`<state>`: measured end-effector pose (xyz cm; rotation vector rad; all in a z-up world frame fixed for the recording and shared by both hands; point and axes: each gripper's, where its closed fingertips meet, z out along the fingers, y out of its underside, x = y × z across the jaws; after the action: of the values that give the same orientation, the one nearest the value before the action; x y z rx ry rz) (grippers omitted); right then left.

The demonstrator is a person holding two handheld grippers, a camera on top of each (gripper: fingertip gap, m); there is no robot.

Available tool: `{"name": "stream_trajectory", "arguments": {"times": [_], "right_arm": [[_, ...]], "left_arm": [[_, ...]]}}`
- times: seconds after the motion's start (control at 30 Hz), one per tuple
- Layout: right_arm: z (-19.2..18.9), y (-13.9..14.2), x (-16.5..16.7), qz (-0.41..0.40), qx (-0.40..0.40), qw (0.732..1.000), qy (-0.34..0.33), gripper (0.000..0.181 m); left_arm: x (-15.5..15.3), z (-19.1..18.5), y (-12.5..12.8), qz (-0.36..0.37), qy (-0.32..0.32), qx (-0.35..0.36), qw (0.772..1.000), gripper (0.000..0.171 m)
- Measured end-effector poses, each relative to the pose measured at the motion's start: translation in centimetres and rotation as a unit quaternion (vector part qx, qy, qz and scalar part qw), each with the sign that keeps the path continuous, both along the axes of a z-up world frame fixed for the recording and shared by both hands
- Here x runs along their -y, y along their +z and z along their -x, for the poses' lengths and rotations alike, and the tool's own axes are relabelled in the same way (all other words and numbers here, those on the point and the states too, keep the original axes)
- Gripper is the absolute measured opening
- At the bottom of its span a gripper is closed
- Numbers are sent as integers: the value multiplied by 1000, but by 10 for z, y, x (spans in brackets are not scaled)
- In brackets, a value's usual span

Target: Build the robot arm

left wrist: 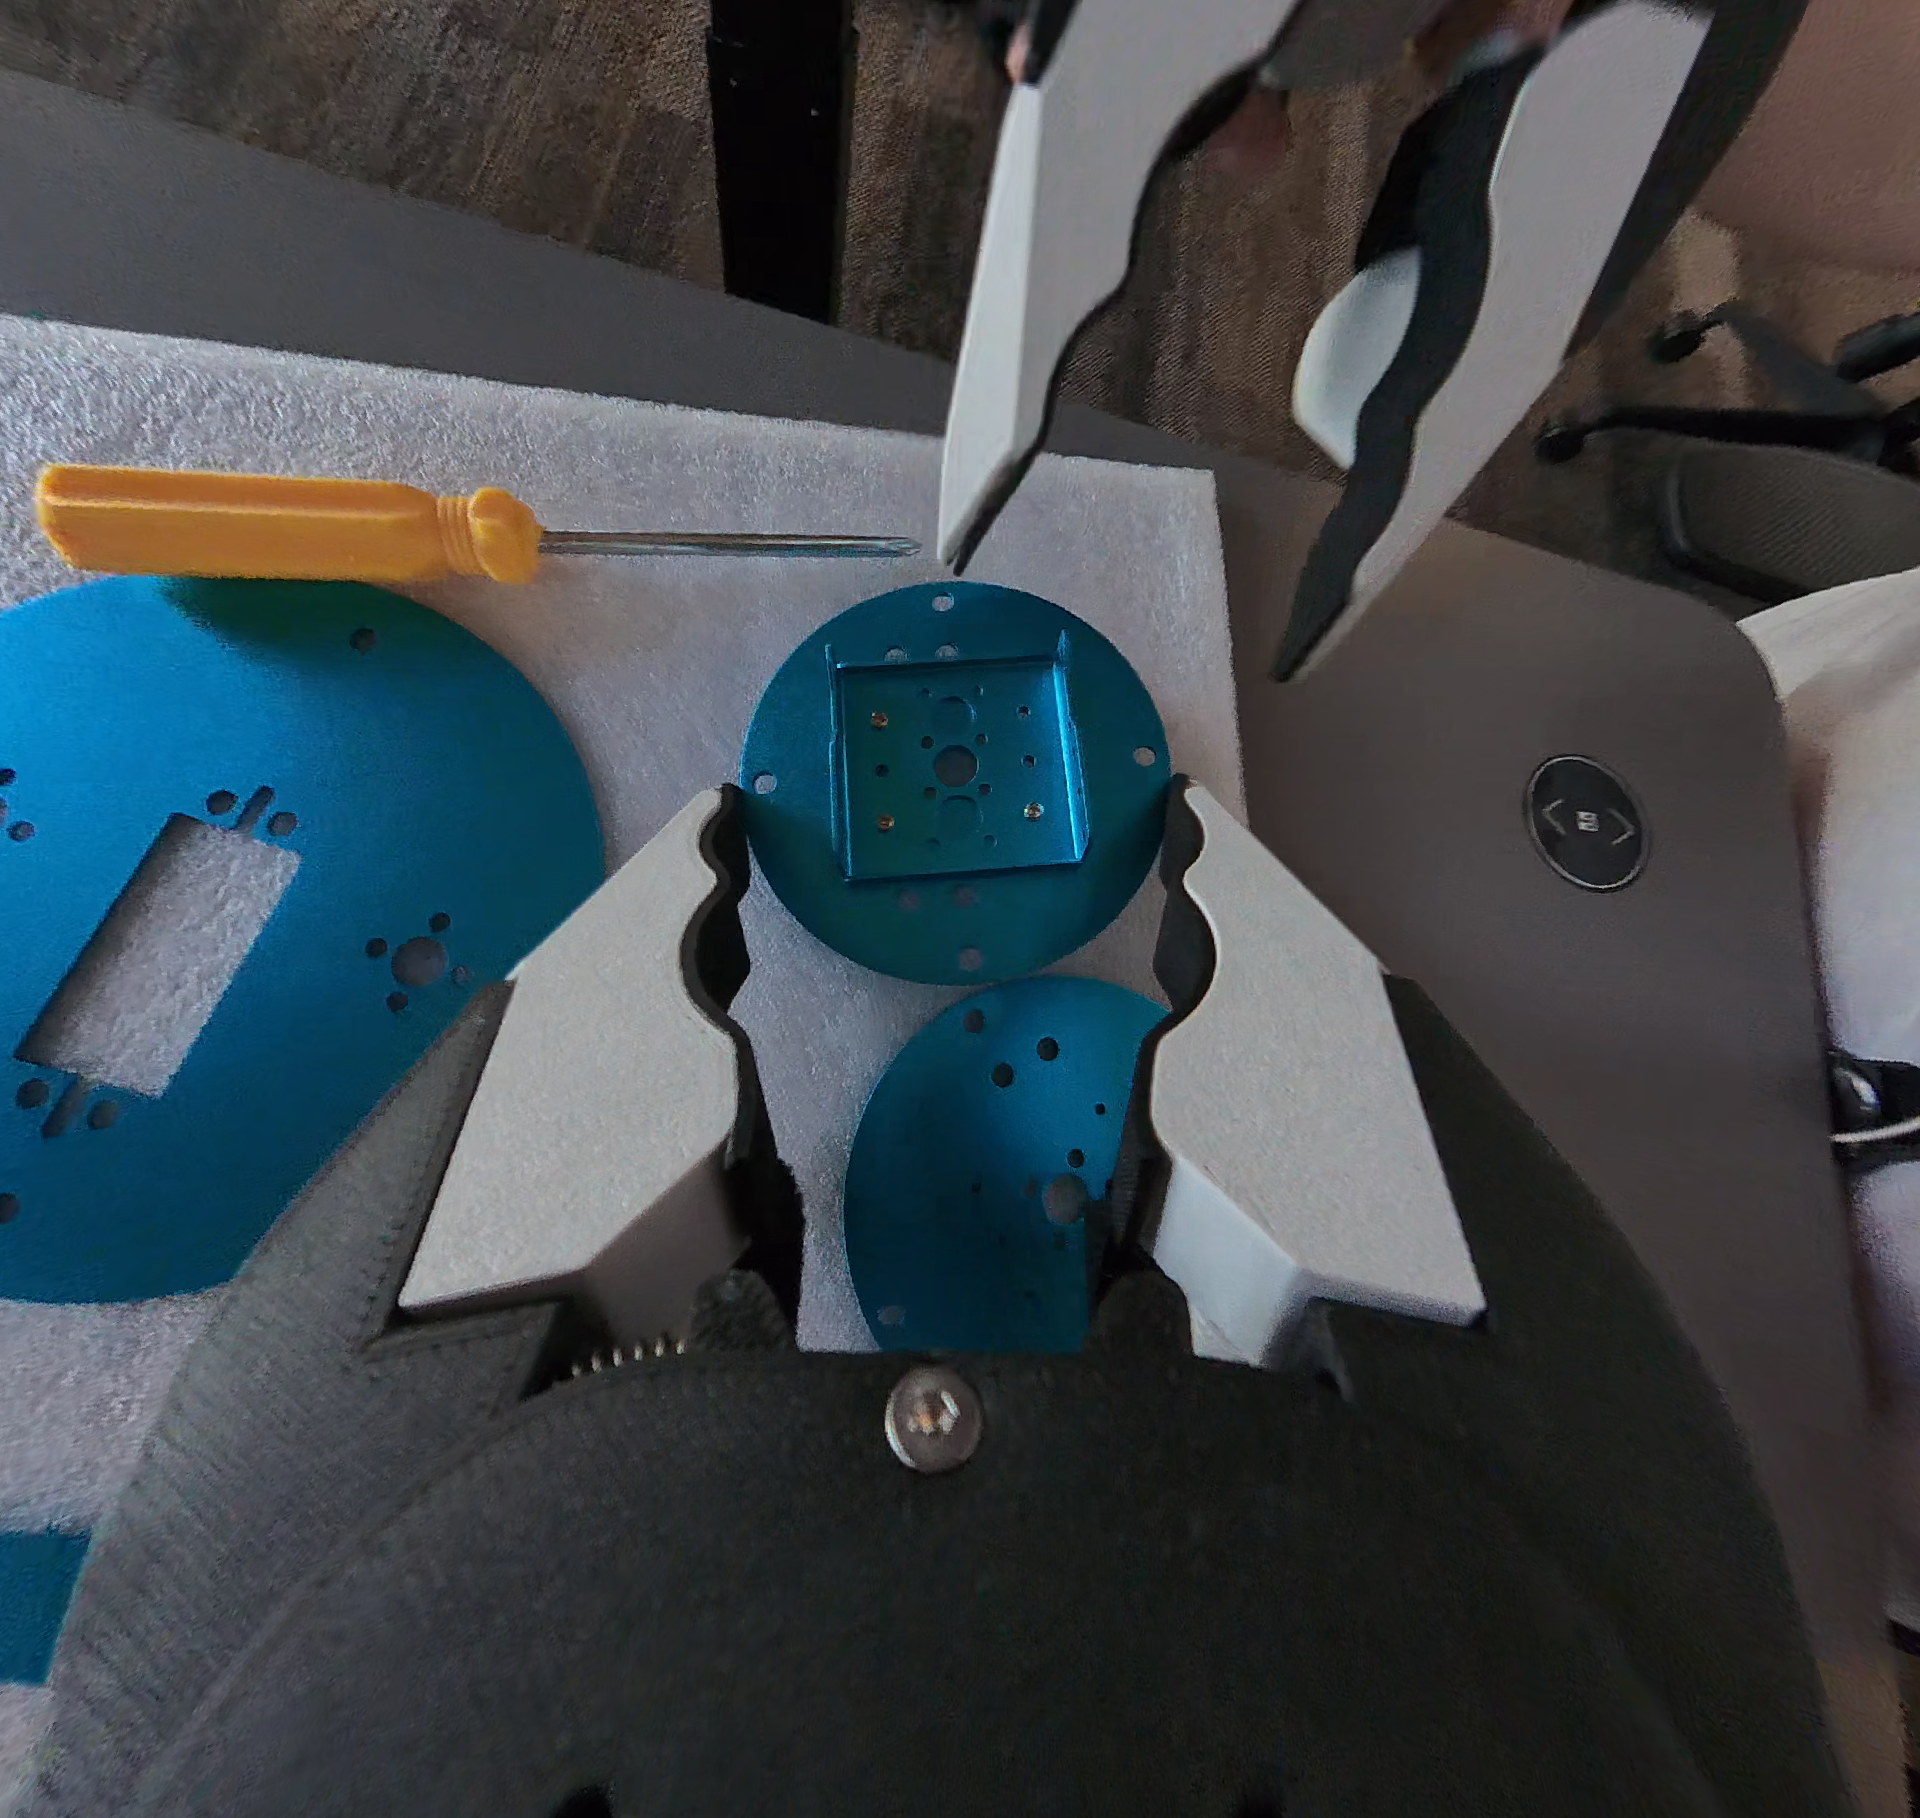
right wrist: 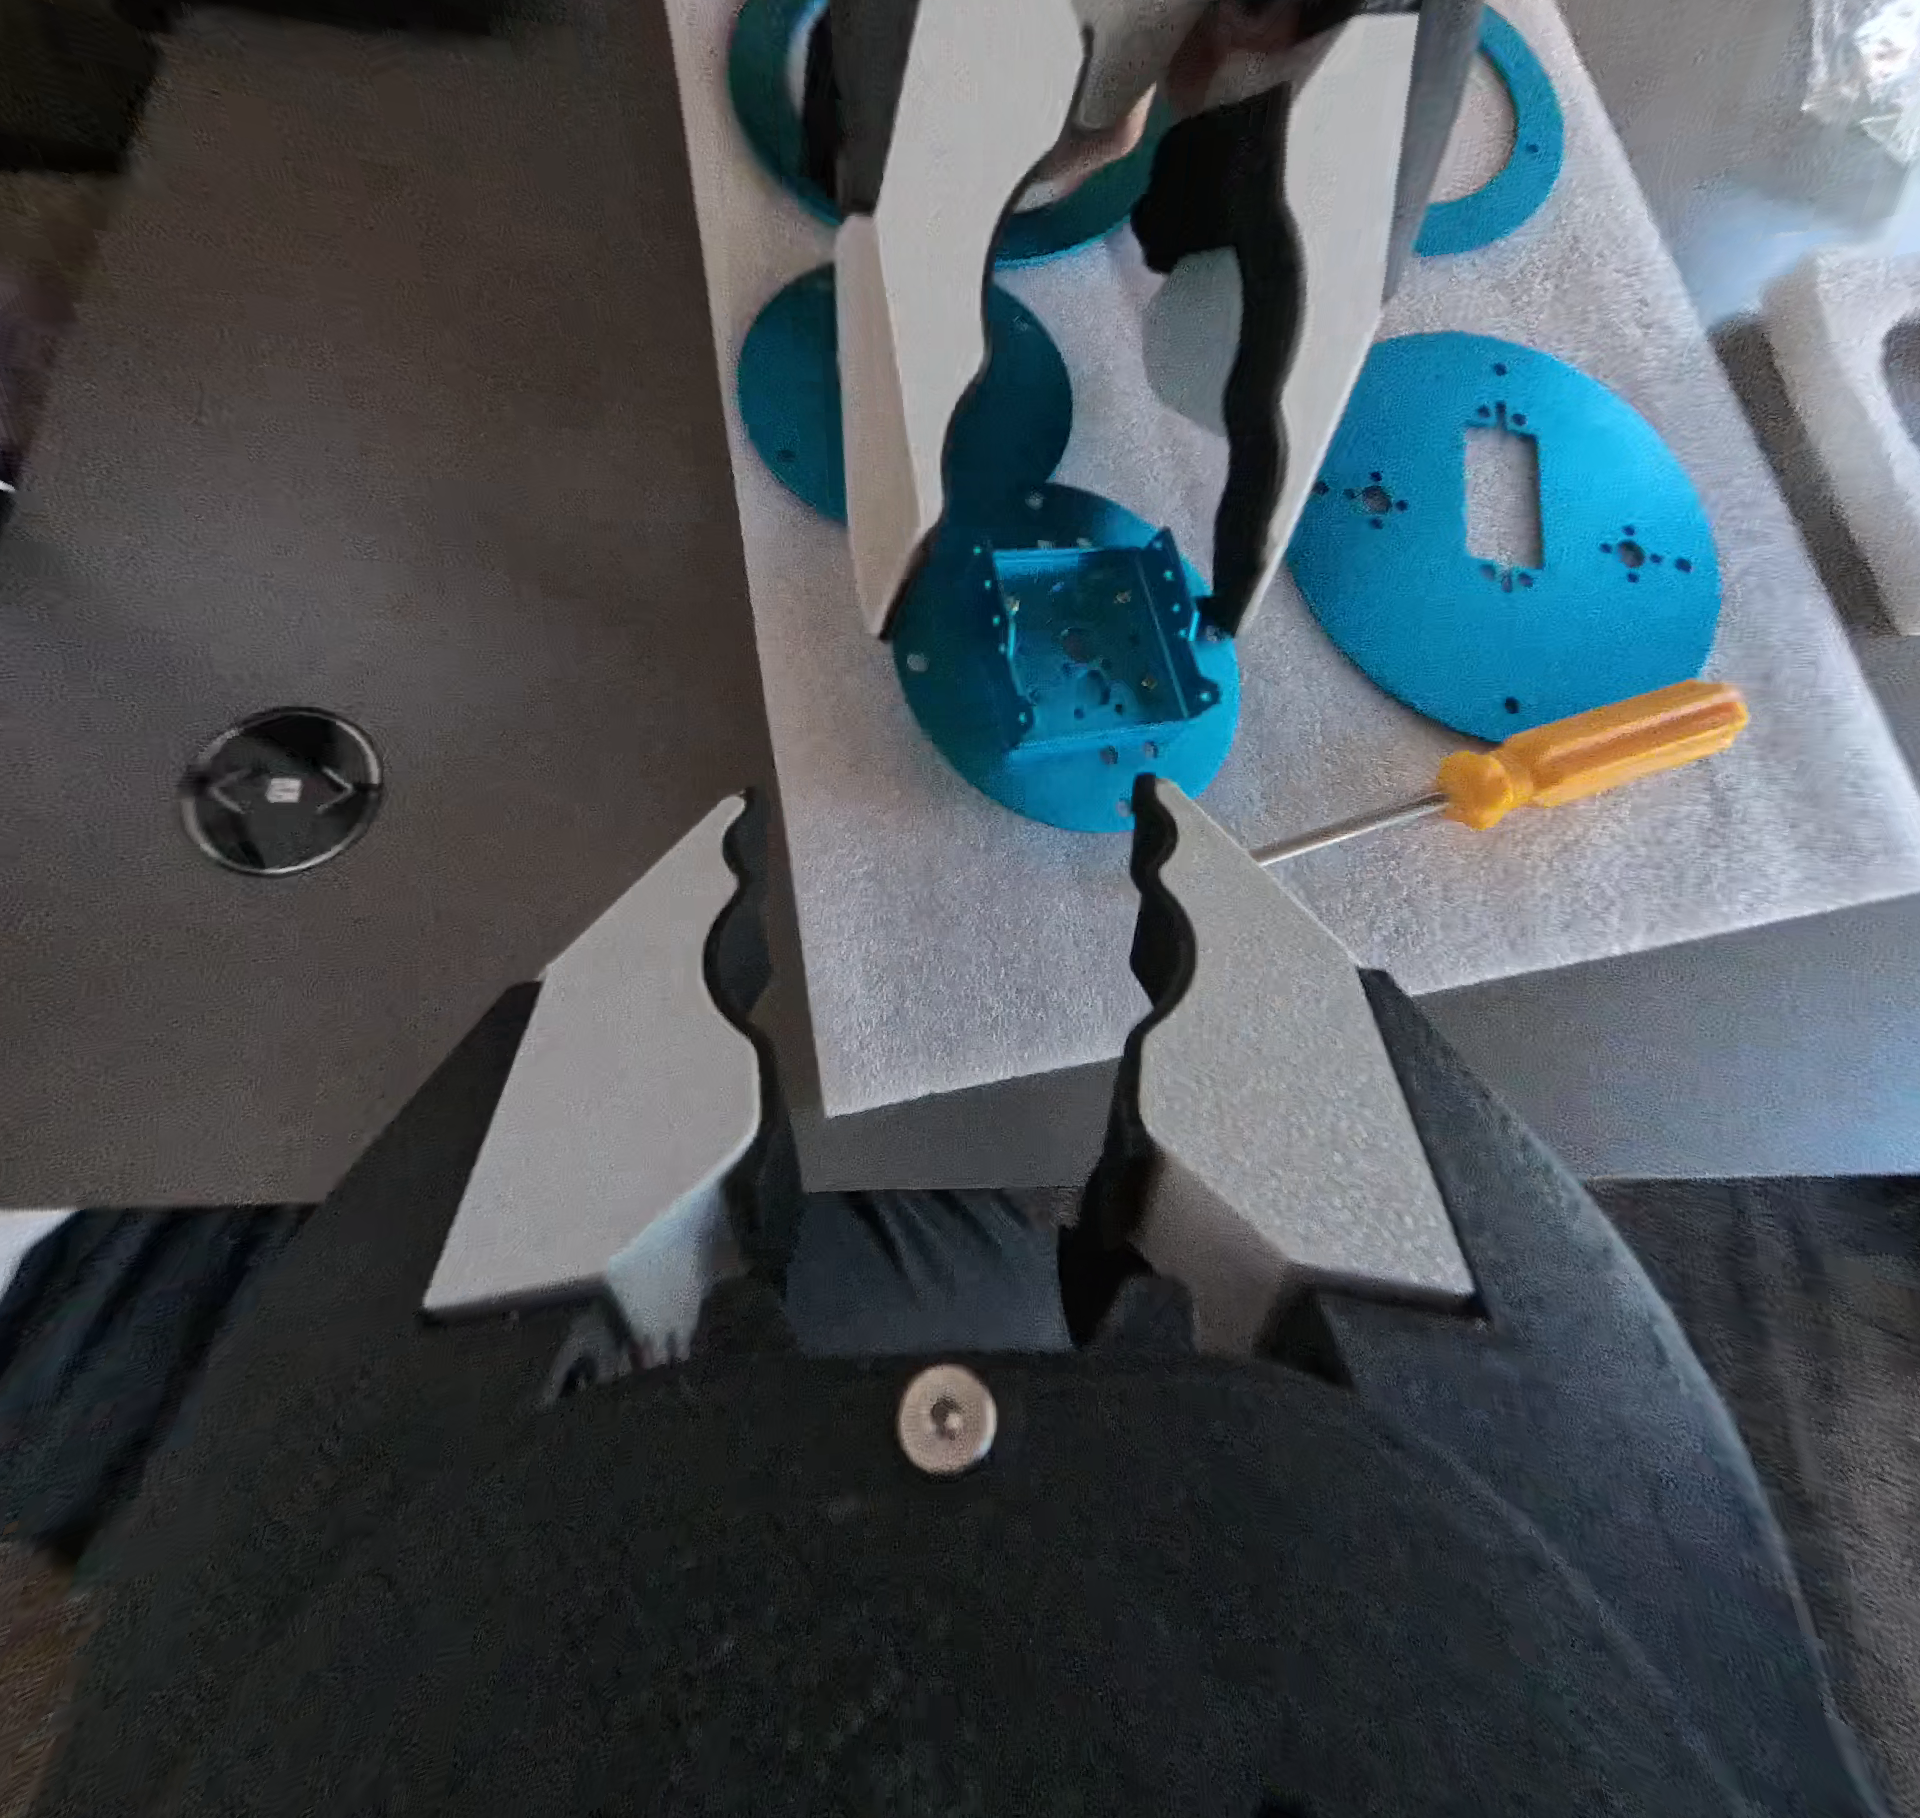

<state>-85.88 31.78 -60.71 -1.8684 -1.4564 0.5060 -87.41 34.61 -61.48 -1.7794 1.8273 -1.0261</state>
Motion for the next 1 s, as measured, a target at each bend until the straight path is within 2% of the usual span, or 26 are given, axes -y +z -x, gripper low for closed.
{"name": "stream_trajectory", "arguments": {"times": [0.1,0.2,0.43,0.57,0.77,0.87,1.0], "right_arm": [[5,5,-10,-107,11,994,-27,53],[7,3,-18,-180,48,982,-28,48],[17,1,-26,-318,126,939,14,20],[21,4,-24,-324,121,938,11,19],[25,12,-24,-341,106,934,27,16],[24,8,-26,-325,104,940,26,9],[23,10,-27,-319,89,943,17,8]], "left_arm": [[0,1,3,39,-1,7,999,79],[0,2,4,52,-4,12,999,79],[1,4,5,60,-10,18,998,79],[3,8,8,75,-13,23,997,79],[12,13,14,139,-31,30,989,79],[17,14,15,162,-40,30,985,79],[16,13,18,171,-34,40,984,79]]}}
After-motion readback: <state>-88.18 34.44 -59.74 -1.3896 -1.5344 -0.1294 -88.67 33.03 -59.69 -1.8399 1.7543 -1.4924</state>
